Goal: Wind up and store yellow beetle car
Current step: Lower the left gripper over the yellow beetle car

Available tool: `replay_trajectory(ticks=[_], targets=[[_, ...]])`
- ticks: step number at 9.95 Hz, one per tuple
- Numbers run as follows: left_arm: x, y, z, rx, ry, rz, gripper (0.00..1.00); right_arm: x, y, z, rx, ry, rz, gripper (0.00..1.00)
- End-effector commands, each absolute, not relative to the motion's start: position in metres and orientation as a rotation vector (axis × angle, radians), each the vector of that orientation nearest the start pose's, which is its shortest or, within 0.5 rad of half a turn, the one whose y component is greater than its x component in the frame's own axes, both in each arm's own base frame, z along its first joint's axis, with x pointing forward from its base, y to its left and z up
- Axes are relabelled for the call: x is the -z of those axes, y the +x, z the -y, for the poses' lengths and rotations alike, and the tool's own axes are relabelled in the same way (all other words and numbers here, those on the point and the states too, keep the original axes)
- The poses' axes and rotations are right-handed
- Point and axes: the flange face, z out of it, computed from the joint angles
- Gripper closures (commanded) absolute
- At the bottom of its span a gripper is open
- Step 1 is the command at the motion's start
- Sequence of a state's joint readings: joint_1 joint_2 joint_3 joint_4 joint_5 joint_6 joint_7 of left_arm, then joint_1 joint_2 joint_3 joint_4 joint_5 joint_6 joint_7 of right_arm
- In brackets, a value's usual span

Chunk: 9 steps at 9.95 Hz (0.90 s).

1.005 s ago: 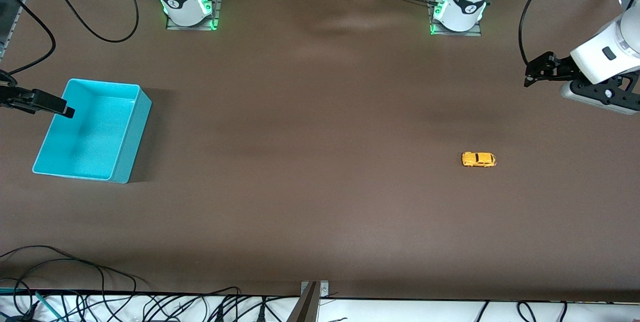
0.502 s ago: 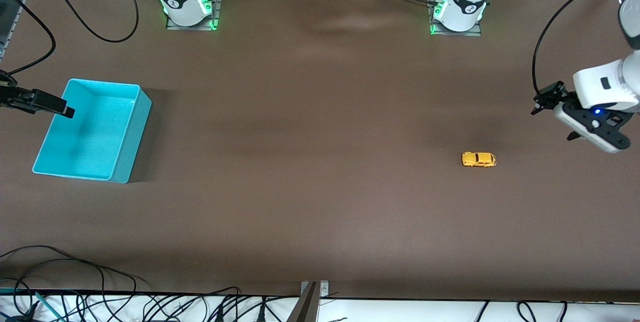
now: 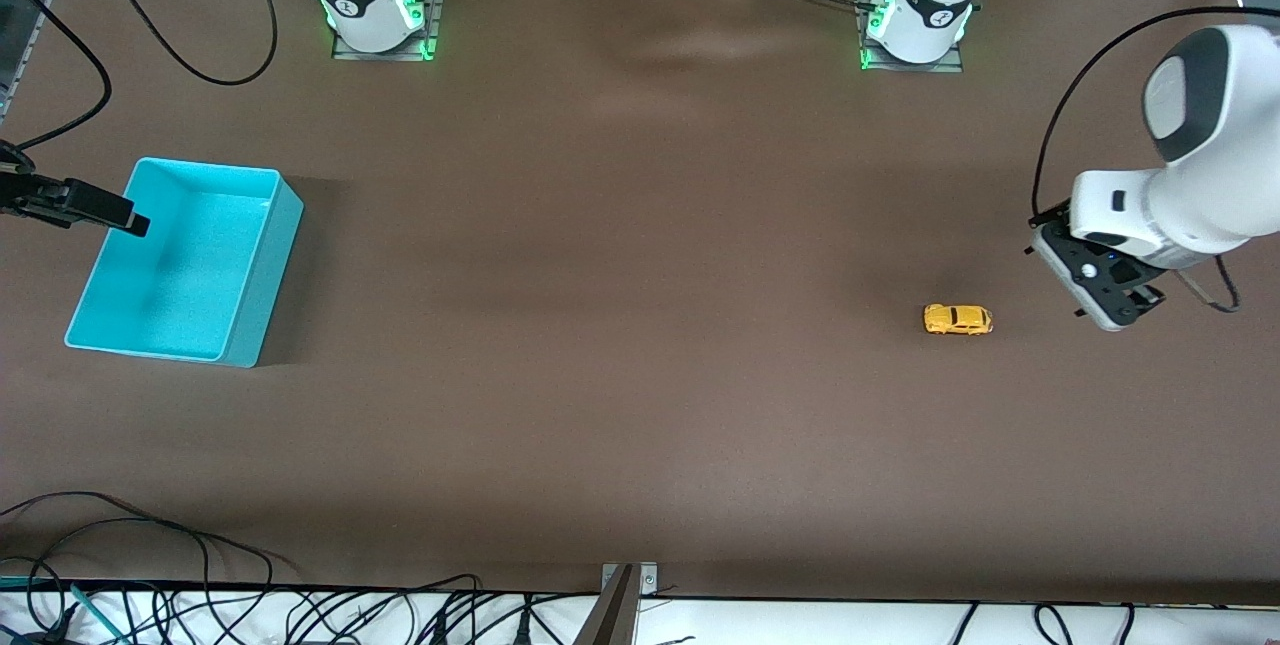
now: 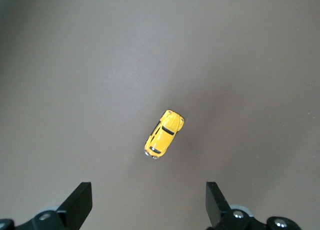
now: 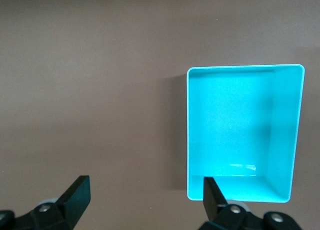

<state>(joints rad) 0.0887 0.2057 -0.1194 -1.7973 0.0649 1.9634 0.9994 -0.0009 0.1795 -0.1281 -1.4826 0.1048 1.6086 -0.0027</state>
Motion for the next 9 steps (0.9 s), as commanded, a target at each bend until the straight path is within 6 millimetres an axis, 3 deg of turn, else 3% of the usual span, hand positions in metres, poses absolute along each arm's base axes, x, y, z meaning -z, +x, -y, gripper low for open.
replay_trajectory(ticks=[1,5,9], targets=[[-0.381,0.602,0.008,-0.092,-2.581,-1.751,0.0,-0.567,0.604,0.065,-0.07,-3.04,-0.203,0.0],[-0.289,0.613,-0.004,-0.142,-2.419,-2.082,0.0,-0.567,0.604,0.065,-0.07,-3.04,-0.203,0.0],[-0.232,0.616,-0.013,-0.132,-2.274,-2.266,0.0,-0.567,0.604,0.066,-0.069,-3.04,-0.203,0.0]])
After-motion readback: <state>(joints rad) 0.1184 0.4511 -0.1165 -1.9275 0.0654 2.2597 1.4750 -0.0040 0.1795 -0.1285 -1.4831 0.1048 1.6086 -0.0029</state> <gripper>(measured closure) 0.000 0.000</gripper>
